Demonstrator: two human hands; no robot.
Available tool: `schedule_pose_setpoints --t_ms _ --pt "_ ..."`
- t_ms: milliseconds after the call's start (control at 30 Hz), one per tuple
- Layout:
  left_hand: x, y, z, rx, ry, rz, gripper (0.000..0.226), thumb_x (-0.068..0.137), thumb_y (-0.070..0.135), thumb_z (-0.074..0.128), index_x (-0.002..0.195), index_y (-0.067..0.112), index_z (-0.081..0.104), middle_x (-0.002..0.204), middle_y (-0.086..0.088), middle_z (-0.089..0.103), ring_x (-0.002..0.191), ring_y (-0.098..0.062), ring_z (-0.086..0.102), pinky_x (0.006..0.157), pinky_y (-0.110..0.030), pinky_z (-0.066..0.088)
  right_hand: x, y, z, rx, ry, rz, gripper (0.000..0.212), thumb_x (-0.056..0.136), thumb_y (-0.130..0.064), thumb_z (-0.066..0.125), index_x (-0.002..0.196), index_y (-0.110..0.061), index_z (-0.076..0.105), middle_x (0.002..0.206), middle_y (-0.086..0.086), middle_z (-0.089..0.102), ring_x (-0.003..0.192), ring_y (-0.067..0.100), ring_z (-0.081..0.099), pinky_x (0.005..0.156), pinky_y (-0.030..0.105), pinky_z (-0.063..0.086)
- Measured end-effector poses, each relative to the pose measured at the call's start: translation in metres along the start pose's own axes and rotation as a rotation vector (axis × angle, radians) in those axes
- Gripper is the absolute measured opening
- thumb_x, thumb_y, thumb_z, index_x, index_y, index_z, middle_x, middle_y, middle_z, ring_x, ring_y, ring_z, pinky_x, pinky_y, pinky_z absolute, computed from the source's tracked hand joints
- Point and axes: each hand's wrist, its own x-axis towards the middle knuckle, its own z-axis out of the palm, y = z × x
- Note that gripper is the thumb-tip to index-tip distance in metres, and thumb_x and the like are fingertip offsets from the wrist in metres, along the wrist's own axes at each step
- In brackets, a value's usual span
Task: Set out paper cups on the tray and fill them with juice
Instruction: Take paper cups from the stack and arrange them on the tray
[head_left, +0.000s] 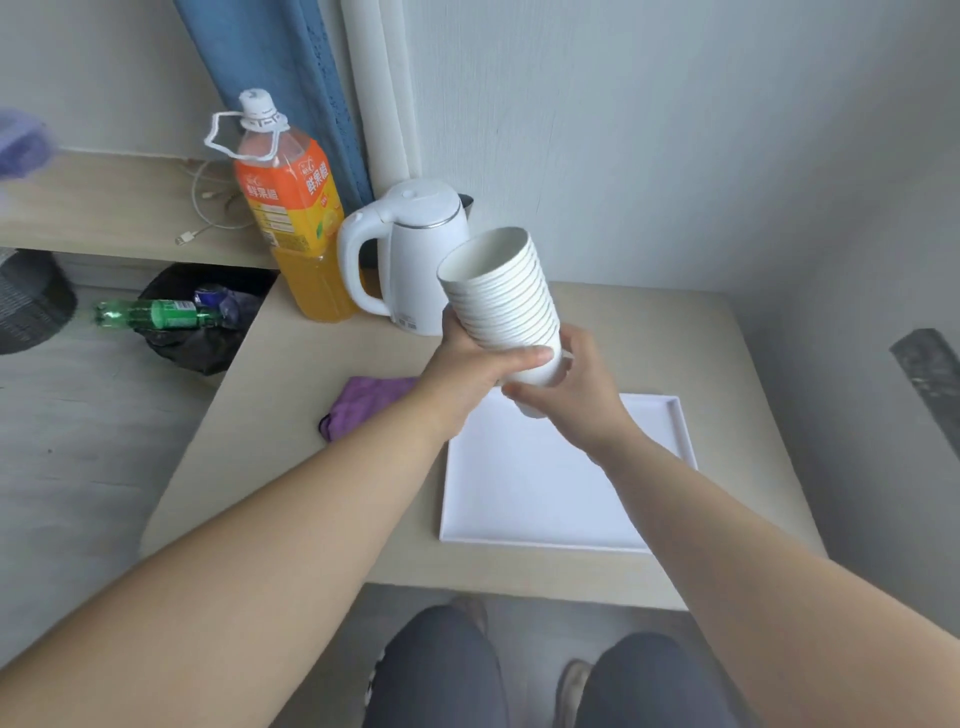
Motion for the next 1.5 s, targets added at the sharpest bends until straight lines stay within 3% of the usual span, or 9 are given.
schedule_pose_setpoints --t_ms 100,200,367,600,800,933,1033,1200,1500 --pt "-0.031 0.013 0.005 -0.038 0.062 0.099 0.094 0.044 0.019 0.089 0.126 0.019 0.043 0.119 -0.002 0.065 0.103 -0.016 0.067 0.071 -0.038 0.058 -0.028 -0.013 0.005 0.005 -0.003 -0.043 0.062 0.072 -0.013 0.080 0.119 -0.024 0.042 0.109 0.000 0.061 0.093 0.026 0.067 0.069 0.047 0.059" --pt "-0.060 0.022 0.001 -0.035 0.040 0.162 0.064 0.056 0.007 0.084 0.109 0.026 0.052 0.107 0.000 0.069 0.091 -0.014 0.070 0.072 -0.047 0.059 -0.051 -0.022 0.009 -0.014 -0.024 -0.087 0.065 0.068 -0.021 0.083 0.118 -0.028 0.042 0.110 -0.001 0.059 0.093 0.025 0.067 0.066 0.049 0.059" --pt "-0.093 0.032 -0.001 -0.012 0.017 0.190 0.078 0.048 0.017 0.086 0.118 0.021 0.052 0.115 -0.004 0.068 0.104 -0.022 0.067 0.080 -0.051 0.057 -0.072 -0.037 0.010 0.011 -0.168 -0.151 0.063 0.067 -0.013 0.081 0.121 -0.013 0.048 0.105 0.019 0.065 0.090 0.039 0.067 0.058 0.060 0.051" --pt "-0.107 0.037 -0.004 -0.053 0.130 0.235 0.078 0.043 0.027 0.084 0.116 0.011 0.059 0.109 -0.008 0.070 0.101 -0.025 0.068 0.084 -0.050 0.056 -0.090 -0.045 0.015 -0.083 -0.134 -0.134 0.074 0.075 -0.013 0.079 0.134 -0.019 0.036 0.112 0.004 0.057 0.090 0.023 0.061 0.059 0.033 0.055" --pt "-0.093 0.040 -0.020 -0.240 0.316 0.177 0.036 0.073 0.013 0.078 0.100 0.024 0.056 0.102 0.003 0.067 0.099 -0.021 0.066 0.076 -0.040 0.058 -0.090 -0.008 0.006 -0.217 -0.068 -0.067 0.086 0.068 -0.025 0.083 0.137 -0.025 0.032 0.117 -0.003 0.052 0.097 0.022 0.057 0.069 0.035 0.052" --pt "-0.072 0.029 -0.049 -0.340 0.383 0.087 0.049 0.074 0.018 0.077 0.116 0.020 0.051 0.116 -0.002 0.065 0.100 -0.022 0.066 0.080 -0.047 0.056 -0.085 0.036 -0.012 -0.078 0.010 0.140 0.085 0.055 -0.044 0.086 0.126 -0.025 0.044 0.114 0.000 0.059 0.106 0.021 0.059 0.073 0.033 0.055" --pt "-0.060 0.011 -0.064 -0.331 0.415 0.034 0.063 0.065 0.022 0.080 0.121 0.018 0.051 0.118 -0.002 0.065 0.103 -0.021 0.066 0.080 -0.044 0.057 -0.069 0.058 -0.011 0.025 -0.019 0.172 0.069 0.065 -0.031 0.087 0.120 -0.022 0.047 0.111 0.002 0.063 0.103 0.020 0.062 0.068 0.025 0.050" --pt "-0.036 -0.018 -0.082 -0.314 0.485 -0.012 0.051 0.072 0.015 0.078 0.117 0.018 0.053 0.118 -0.004 0.065 0.109 -0.022 0.063 0.076 -0.039 0.057 -0.021 0.081 0.013 0.083 -0.007 0.179 0.077 0.069 -0.016 0.085 0.132 -0.025 0.041 0.120 -0.004 0.056 0.110 0.016 0.054 0.074 0.021 0.046" --pt "-0.019 -0.048 -0.106 -0.288 0.480 -0.029 0.043 0.066 0.016 0.076 0.107 0.022 0.061 0.113 0.000 0.068 0.106 -0.016 0.065 0.075 -0.036 0.057 0.037 0.109 0.060 0.027 0.002 0.219 0.082 0.073 -0.022 0.081 0.140 -0.022 0.034 0.127 -0.010 0.048 0.114 0.008 0.042 0.089 0.027 0.036"
